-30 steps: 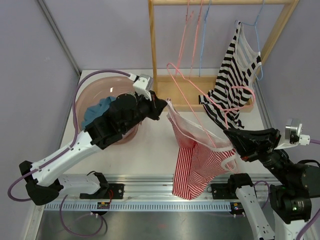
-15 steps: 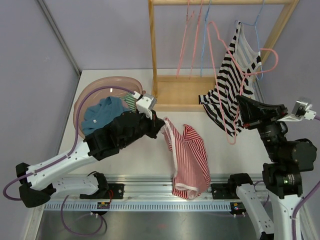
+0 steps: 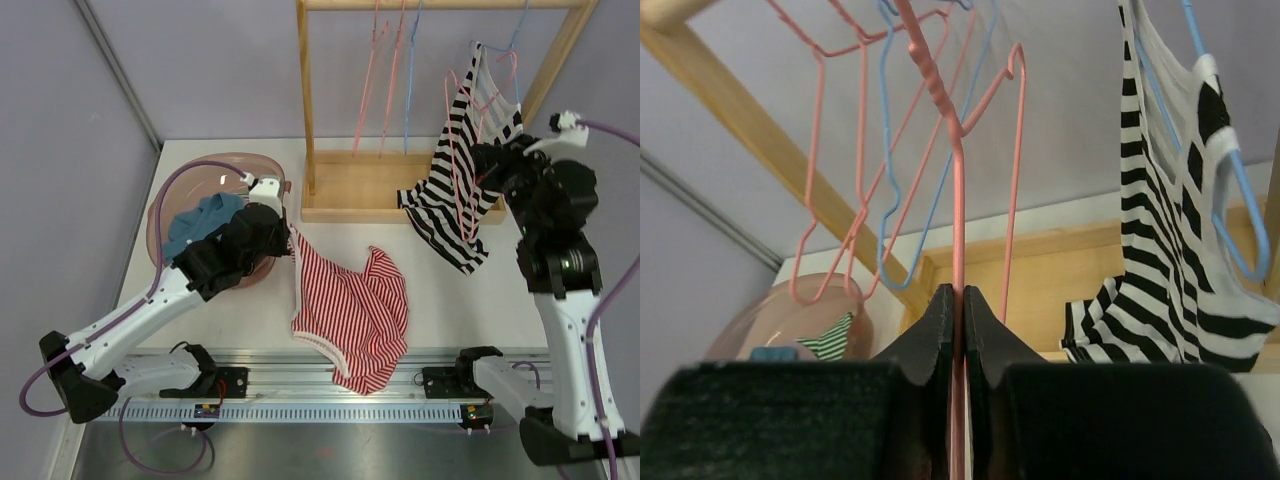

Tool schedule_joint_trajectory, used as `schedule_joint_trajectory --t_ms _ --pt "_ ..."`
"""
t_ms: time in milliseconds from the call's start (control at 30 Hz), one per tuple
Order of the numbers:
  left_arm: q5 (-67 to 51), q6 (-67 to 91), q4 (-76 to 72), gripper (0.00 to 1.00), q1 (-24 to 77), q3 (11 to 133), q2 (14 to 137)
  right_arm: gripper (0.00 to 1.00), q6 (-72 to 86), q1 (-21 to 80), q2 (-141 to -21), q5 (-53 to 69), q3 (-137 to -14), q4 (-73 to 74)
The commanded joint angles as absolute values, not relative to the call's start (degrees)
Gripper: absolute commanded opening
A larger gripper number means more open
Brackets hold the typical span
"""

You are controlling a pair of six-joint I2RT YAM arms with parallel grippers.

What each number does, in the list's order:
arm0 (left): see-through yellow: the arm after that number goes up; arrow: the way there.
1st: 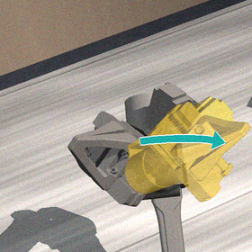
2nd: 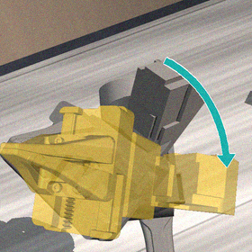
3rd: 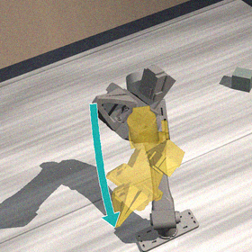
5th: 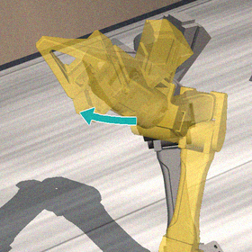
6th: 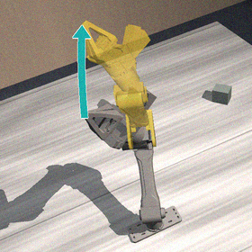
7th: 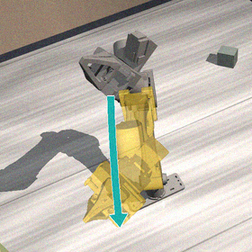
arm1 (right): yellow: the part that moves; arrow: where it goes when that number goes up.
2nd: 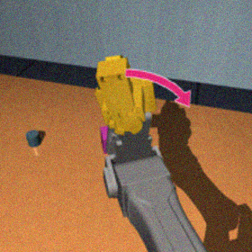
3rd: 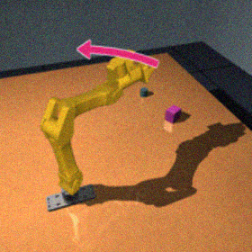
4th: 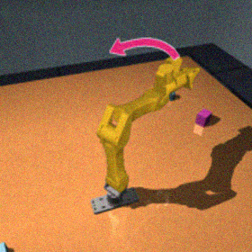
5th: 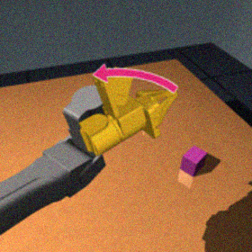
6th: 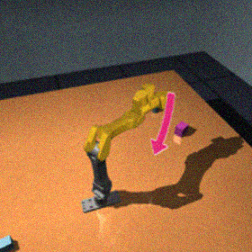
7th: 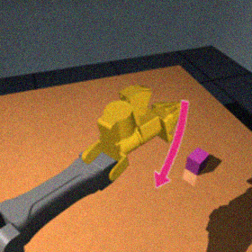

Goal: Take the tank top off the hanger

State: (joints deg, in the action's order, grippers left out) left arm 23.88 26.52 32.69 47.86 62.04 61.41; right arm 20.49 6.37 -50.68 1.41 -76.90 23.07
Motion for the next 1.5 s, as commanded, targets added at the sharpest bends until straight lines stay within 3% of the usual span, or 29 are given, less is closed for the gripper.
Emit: schedule_joint_trajectory --t_ms 0,133,233,267,300,333,600,767,967,1167,1433,1467 --pt "19.4 24.3 29.8 0.00 47.4 67.8 63.6 0.00 17.8 6.4 -59.6 -1.1 -85.4 20.7" --pt "17.9 23.9 30.5 0.06 47.4 70.0 65.3 0.00 15.9 6.4 -69.9 -0.3 -98.5 19.8" --pt "14.5 21.8 30.5 0.32 47.3 70.0 65.8 0.00 14.9 6.4 -77.2 -0.3 -106.5 20.7" --pt "13.8 21.4 31.6 0.63 47.4 70.1 66.4 0.00 14.3 6.4 -80.0 -0.2 -108.3 20.8" --pt "12.9 21.3 32.2 0.74 47.4 70.3 66.5 0.00 14.2 6.4 -81.5 -0.2 -109.9 21.4" --pt "12.1 21.0 33.0 0.99 47.4 69.7 66.4 0.00 14.0 6.4 -84.4 -0.3 -113.3 22.2" --pt "10.4 20.9 32.3 0.99 50.1 66.4 62.7 0.00 14.0 6.4 -97.4 4.0 -129.1 27.0" --pt "19.1 21.9 35.5 0.99 58.2 67.9 64.6 0.00 14.0 6.4 -100.0 3.4 -130.3 27.6" --pt "19.3 23.6 32.8 0.99 61.4 64.9 67.4 0.00 13.1 6.4 -99.6 4.0 -128.6 28.4" --pt "13.9 23.1 27.6 0.99 62.6 62.9 72.1 0.37 11.4 6.4 -97.3 3.8 -128.1 29.4" --pt "10.7 23.0 21.6 0.99 65.3 59.5 77.2 0.61 10.2 6.4 -90.8 2.1 -124.8 30.4" --pt "10.5 23.0 21.3 0.99 65.6 59.5 77.8 0.74 10.5 6.4 -89.3 2.1 -122.1 30.1"
